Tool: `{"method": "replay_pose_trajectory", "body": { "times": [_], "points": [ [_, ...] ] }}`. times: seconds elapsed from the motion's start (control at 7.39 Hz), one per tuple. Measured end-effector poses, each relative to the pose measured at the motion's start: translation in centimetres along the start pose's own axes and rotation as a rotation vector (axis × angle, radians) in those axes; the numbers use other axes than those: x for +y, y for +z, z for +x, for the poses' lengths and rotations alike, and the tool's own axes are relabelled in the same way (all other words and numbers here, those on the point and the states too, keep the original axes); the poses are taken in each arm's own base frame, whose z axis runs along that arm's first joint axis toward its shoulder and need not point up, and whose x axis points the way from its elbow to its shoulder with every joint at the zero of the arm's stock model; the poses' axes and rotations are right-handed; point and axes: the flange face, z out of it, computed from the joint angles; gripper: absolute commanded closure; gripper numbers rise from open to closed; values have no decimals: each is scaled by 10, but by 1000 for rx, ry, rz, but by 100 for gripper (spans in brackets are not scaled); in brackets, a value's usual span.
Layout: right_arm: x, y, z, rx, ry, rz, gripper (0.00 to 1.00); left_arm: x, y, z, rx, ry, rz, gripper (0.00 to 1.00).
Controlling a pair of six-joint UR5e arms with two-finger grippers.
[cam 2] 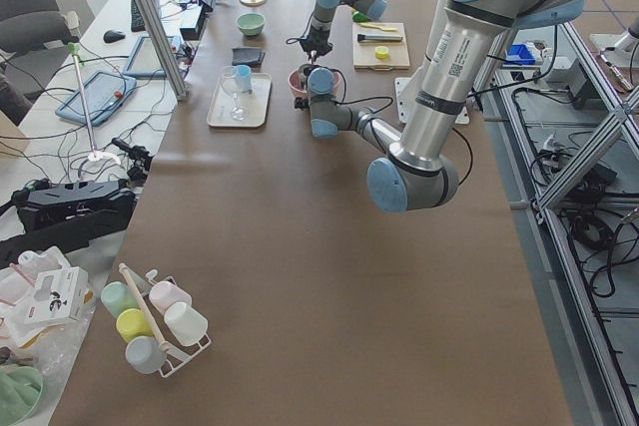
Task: Put ice in cup with scoop
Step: 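Tilt the scoop up and lift an ice cube out with the right gripper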
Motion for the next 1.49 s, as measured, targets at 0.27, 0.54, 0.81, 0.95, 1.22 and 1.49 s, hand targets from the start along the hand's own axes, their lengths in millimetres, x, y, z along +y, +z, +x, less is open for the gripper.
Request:
{"method": "replay_pose_trajectory", "body": {
  "times": [0.27, 0.54, 0.81, 0.95, 1.22, 1.49],
  "points": [
    [-3, -3, 1, 2, 0, 13, 100, 2, -1, 0, -1, 1, 2, 2],
    [-4, -2, 1, 4, 17, 10, 100, 3, -1, 0, -1, 1, 3, 2],
    [-6, 4, 2, 2, 45, 22, 100, 3, -1, 0, -2, 1, 4, 2],
    [-8, 8, 2, -3, 60, 46, 100, 3, -2, 0, -2, 2, 5, 2],
    [-10, 8, -1, -23, 76, 77, 100, 4, -2, 0, -2, 2, 6, 2],
    [-8, 0, -6, -52, 67, 105, 100, 4, -2, -1, -3, 2, 6, 2]
  ]
}}
